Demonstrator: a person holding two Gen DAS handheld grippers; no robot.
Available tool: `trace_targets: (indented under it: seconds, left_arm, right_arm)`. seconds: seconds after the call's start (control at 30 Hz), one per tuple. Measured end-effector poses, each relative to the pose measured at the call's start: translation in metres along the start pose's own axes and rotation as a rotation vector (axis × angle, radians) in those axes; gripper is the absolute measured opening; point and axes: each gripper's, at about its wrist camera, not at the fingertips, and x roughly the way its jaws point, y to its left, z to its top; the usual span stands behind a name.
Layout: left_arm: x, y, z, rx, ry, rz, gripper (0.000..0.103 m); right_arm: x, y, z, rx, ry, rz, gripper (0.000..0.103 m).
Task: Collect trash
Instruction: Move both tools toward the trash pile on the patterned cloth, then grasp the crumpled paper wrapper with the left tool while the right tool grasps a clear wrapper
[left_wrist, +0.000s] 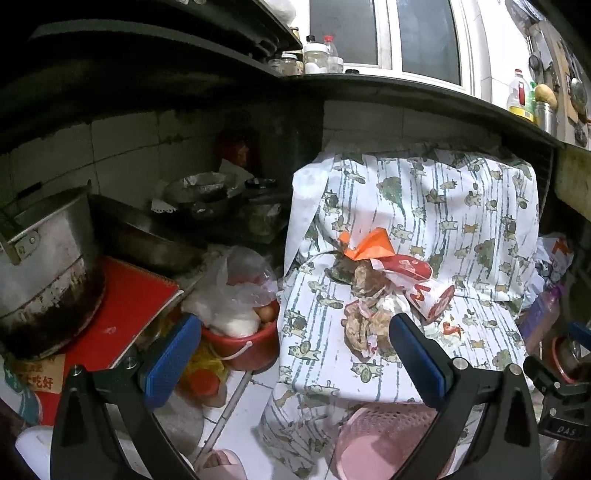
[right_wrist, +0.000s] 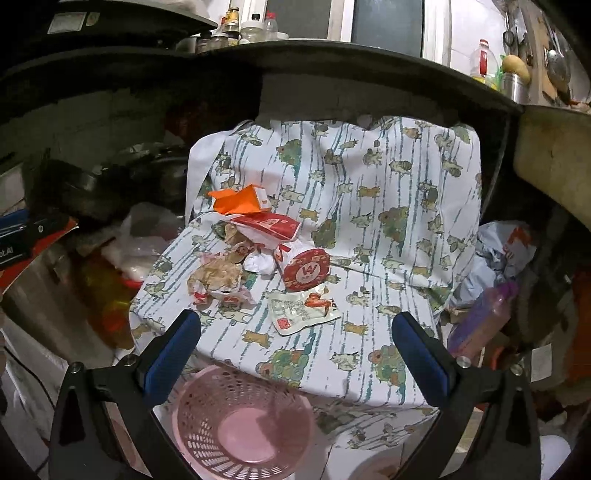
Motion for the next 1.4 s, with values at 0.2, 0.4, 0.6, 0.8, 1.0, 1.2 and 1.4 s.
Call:
trace_targets:
  seconds: [0.2, 0.4, 0.6, 0.8, 1.0, 1.2, 1.4]
  left_arm:
    - [0.002, 0.003, 0.0, -0.02, 0.03, -0.022, 0.103]
    - [0.003, 0.004, 0.0, -0.028, 0.037, -0.027, 0.103]
    - [0.005, 0.004, 0.007, -0.034, 0.047, -0.035, 0.103]
    - [0.018, -0.001, 0.012, -0.026, 0.101, -0.024, 0.103]
    - [0.064, -0.033, 0.023, 0.078, 0.245, -0.091, 0.103]
    - [0.117, -0.061, 0.058, 0.069, 0.323, -0.162, 0.103]
    - [0.179, -0.068, 0.065, 0.079, 0.355, -0.153, 0.103]
  right_arm:
    - [0.003, -0.004, 0.0, 0.021, 0.034, 0.002, 0.103]
    - [0.003, -0.015, 0.001, 0.072, 0.046, 0.007, 0.103]
    - [0.001, -0.014, 0.0, 0.036, 0.031, -0.018, 0.103]
    - [0.008, -0.016, 0.002, 0.046, 0.054, 0.025, 0.103]
    - [0.039, -0.034, 0.039, 0.047, 0.137, 0.025, 0.103]
    - [0.078, -0.063, 0.079, 0.079, 0.177, 0.024, 0.103]
    - [0.148, -0.079, 0.082, 0.198, 0.307, 0.11, 0.103]
